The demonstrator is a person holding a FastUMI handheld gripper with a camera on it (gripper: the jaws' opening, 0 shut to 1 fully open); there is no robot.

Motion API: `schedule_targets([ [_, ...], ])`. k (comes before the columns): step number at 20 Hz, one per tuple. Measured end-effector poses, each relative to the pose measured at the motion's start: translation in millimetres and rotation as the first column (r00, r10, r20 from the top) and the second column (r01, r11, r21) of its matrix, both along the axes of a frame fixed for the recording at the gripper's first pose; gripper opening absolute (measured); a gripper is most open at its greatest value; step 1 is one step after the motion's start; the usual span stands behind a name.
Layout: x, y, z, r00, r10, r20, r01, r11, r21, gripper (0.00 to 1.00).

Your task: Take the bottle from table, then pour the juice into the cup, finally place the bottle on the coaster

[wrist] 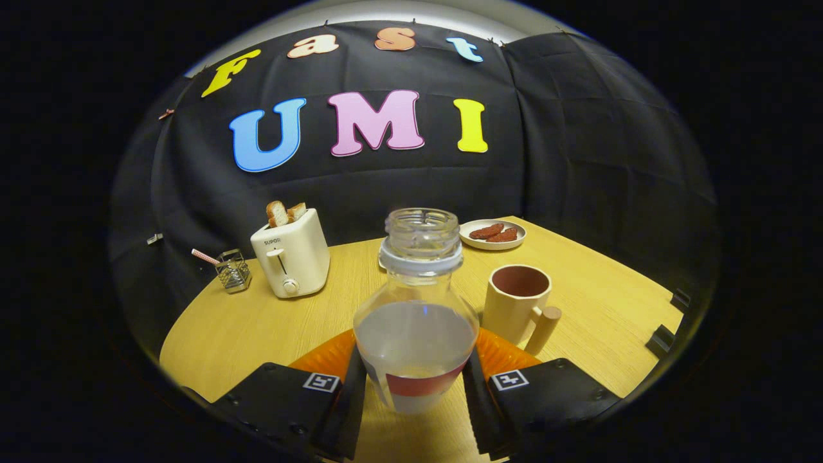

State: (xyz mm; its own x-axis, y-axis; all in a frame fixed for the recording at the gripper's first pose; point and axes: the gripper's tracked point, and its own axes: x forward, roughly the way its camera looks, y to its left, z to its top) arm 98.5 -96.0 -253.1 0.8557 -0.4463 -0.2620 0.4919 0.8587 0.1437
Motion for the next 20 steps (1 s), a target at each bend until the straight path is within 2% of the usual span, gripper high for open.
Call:
schedule_targets([
  [8, 76, -4, 31, 0.999, 0.046, -0.022, -0.049, 0.985, -0.166, 0.71],
  [10, 96, -9, 43, 0.999, 0.035, -0.011, -0.036, 0.979, -0.2, 0.72],
  [14, 134, -23, 52, 1.0, -0.014, 0.006, 0.015, 0.981, -0.195, 0.71],
  [20, 173, -56, 35, 0.996, -0.084, -0.022, 0.078, 0.978, -0.192, 0.73],
])
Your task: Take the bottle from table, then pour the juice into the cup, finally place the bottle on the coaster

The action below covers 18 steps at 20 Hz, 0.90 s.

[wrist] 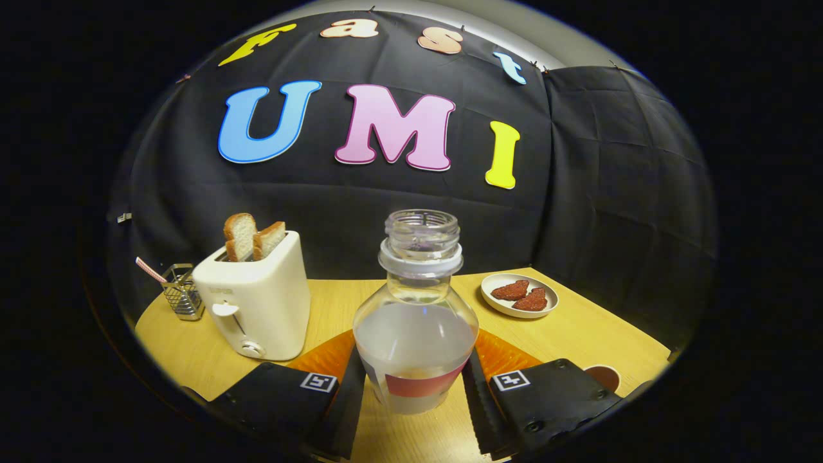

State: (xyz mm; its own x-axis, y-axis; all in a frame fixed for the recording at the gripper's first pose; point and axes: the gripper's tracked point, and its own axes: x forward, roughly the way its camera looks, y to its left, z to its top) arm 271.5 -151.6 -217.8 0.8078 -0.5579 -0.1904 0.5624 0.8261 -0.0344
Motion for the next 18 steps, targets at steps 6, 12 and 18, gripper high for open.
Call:
schedule_targets([
  [6, 23, -22, -31, 0.997, -0.066, -0.049, 0.069, 0.995, 0.068, 0.74],
  [12, 35, -31, -44, 0.995, -0.074, -0.061, 0.079, 0.994, 0.079, 0.74],
  [18, 30, -31, -52, 0.992, -0.088, -0.085, 0.098, 0.989, 0.11, 0.79],
])
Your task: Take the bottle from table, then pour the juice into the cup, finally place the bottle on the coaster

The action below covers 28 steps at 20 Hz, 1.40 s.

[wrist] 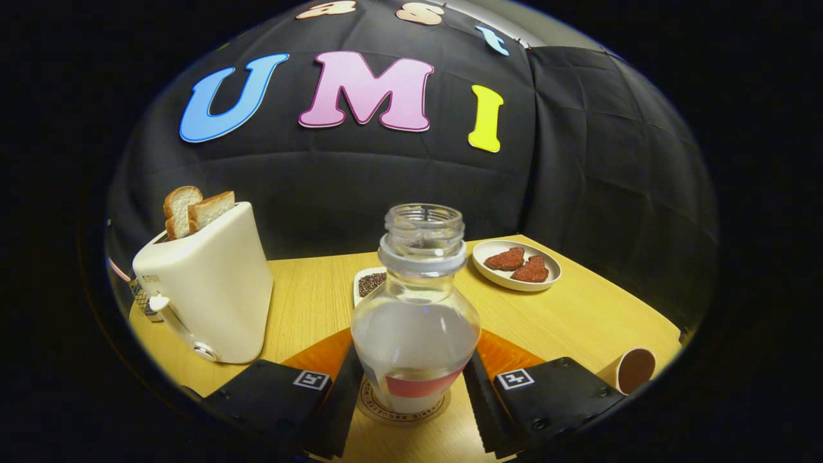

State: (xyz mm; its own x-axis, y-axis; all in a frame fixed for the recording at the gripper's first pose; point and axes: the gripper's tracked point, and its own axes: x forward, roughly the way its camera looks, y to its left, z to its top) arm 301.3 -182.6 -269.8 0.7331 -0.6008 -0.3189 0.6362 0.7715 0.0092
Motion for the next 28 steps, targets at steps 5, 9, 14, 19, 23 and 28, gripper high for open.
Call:
schedule_targets([
  [5, -8, 4, -4, 0.999, 0.006, -0.036, -0.006, 1.0, 0.01, 0.97],
  [9, -20, 10, -1, 0.998, 0.019, -0.061, -0.018, 1.0, 0.002, 0.97],
  [14, -42, 25, 13, 0.999, 0.024, -0.049, -0.023, 1.0, 0.004, 0.98],
  [19, -72, 44, 41, 0.999, 0.046, -0.001, -0.046, 0.999, -0.018, 0.97],
  [23, -95, 69, 78, 0.99, 0.126, 0.057, -0.122, 0.99, -0.064, 0.98],
  [28, -144, 100, 121, 0.974, 0.204, 0.094, -0.191, 0.973, -0.132, 0.97],
])
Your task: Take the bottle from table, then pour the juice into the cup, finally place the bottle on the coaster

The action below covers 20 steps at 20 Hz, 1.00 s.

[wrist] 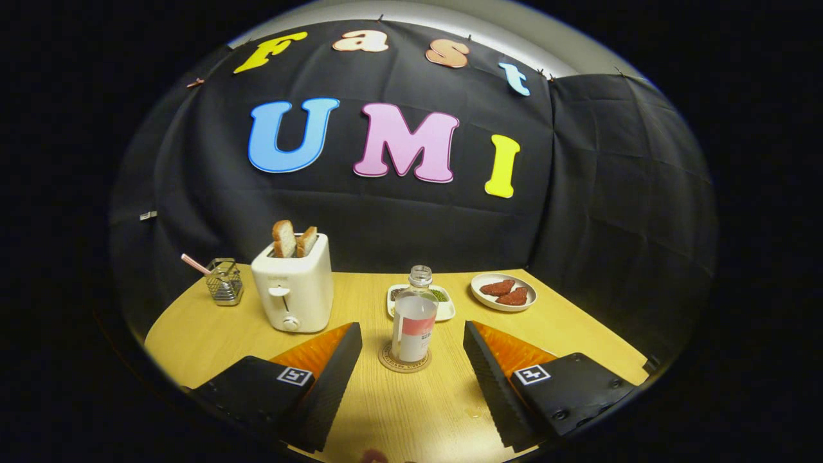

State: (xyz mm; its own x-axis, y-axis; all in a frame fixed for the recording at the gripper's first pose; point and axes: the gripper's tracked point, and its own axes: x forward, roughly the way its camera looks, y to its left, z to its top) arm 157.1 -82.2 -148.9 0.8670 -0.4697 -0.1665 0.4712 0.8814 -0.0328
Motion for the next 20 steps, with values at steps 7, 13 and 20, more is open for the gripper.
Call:
schedule_targets([
  [7, -37, 48, 42, 0.994, 0.084, 0.072, -0.081, 0.996, -0.045, 0.97],
  [13, -69, 77, 71, 0.988, 0.128, 0.09, -0.12, 0.989, -0.087, 0.97],
  [20, -91, 93, 78, 0.984, 0.145, 0.106, -0.14, 0.989, -0.051, 0.97],
])
